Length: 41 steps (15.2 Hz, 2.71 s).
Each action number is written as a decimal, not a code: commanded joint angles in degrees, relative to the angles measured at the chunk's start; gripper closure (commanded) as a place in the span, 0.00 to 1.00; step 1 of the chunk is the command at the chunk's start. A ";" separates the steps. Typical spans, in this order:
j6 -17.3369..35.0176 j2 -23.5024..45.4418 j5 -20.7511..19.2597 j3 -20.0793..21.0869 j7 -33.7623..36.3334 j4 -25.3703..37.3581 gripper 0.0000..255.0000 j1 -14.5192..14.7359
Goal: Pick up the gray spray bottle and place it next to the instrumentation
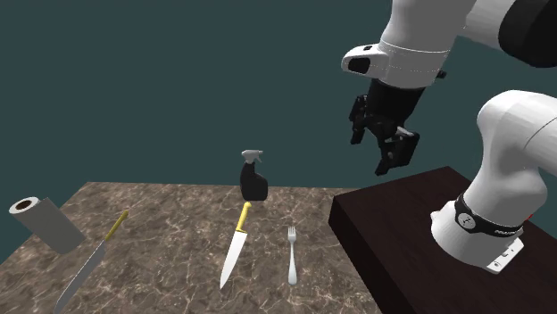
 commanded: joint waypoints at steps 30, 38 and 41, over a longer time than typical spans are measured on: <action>46.03 75.18 108.93 -16.15 -101.01 33.21 0.00 -6.56; 43.02 85.00 115.48 -14.84 -104.49 42.78 0.00 -9.74; 42.91 87.33 116.41 -14.40 -104.66 44.91 0.00 -10.02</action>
